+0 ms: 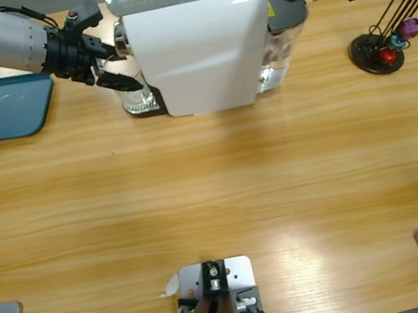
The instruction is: Pour coffee
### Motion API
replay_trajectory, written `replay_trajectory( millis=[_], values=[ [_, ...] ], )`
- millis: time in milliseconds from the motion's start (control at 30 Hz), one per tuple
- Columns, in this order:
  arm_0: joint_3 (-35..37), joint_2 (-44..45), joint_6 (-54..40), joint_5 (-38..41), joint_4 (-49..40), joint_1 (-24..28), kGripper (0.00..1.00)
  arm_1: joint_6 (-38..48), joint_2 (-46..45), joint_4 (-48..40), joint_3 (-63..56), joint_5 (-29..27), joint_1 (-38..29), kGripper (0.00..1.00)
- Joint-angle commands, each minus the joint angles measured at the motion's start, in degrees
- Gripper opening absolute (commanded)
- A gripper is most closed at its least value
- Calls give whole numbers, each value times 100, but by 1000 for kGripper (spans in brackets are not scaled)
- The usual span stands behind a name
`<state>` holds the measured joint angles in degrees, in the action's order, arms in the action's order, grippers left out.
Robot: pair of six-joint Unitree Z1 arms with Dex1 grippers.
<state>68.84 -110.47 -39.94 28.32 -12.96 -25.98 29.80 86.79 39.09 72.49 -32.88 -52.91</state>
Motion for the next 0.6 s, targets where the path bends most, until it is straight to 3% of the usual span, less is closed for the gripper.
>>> replay_trajectory(
  millis=[33, 233, 267, 433, 533, 600],
  values=[
    [80, -411, -56, 144, -14, -83, 0, -97, 163, -6, -149, 106, 61, 1000],
    [-4, -414, -49, 209, -14, -83, 0, -97, 181, -8, -138, 106, 61, 1000],
    [-2, -414, -49, 209, -16, -83, 42, -97, 181, -6, -138, 106, 61, 1000],
    [-21, -437, -19, 236, -28, -83, 708, -97, 195, -15, -138, 109, 70, 1000],
    [-72, -395, 2, 229, -70, -83, 924, -97, 216, -20, -138, 115, 70, 1000],
    [-125, -349, 13, 213, -93, -83, 987, -97, 216, -24, -131, 115, 70, 1000]
  ],
)
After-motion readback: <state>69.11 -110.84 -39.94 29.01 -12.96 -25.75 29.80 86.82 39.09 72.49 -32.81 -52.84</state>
